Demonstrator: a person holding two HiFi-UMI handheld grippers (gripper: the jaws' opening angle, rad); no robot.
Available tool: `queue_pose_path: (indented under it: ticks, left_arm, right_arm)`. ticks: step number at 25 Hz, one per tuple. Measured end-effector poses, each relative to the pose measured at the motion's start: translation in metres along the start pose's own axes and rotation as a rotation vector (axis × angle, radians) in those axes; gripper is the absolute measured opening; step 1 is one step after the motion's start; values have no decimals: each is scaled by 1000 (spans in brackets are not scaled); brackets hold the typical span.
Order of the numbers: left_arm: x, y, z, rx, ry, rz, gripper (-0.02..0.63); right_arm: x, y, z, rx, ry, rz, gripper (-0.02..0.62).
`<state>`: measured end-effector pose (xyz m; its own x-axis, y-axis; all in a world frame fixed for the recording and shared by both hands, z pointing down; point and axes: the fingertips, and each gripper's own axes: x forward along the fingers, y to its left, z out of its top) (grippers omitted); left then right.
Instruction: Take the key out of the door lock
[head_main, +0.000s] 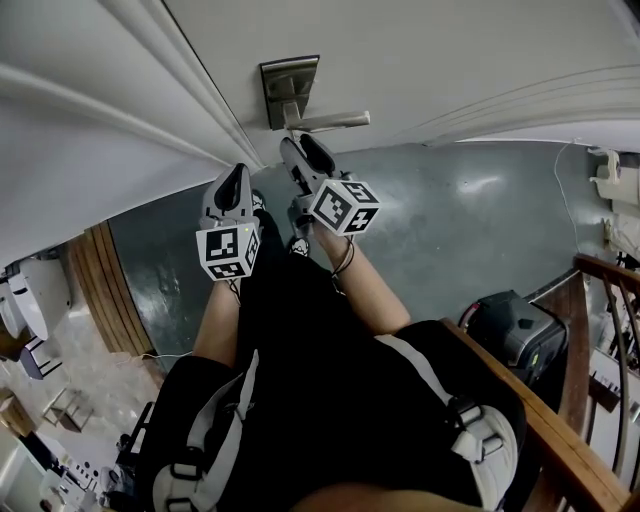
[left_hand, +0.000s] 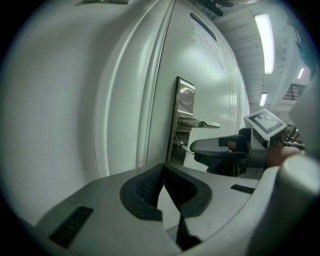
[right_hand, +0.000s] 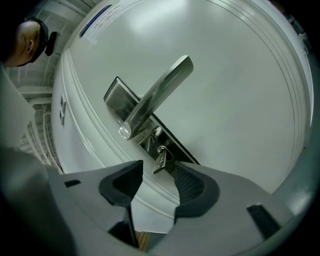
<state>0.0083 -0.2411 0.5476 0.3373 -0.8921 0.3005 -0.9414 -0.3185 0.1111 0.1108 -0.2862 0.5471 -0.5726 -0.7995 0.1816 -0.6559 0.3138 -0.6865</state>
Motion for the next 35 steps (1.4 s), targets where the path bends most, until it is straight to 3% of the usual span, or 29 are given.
queue_pose_path:
  ticks: [8,18,24,35]
  left_arm:
    - [10,12,-4,-22,13,-4,23]
    - [12,19,3,-19,5,-6,23]
    - [14,19,2,-27,7,-10,23]
    - [11,16,3,-32,4,-18,23]
  right_arm:
    - [17,-12,1,280,-62,50,171]
    - [24,-5,2,260,-73,56,74]
    - [23,-3,4,237,-80,54,69]
    - [21,-3,4,297,-104,70,55]
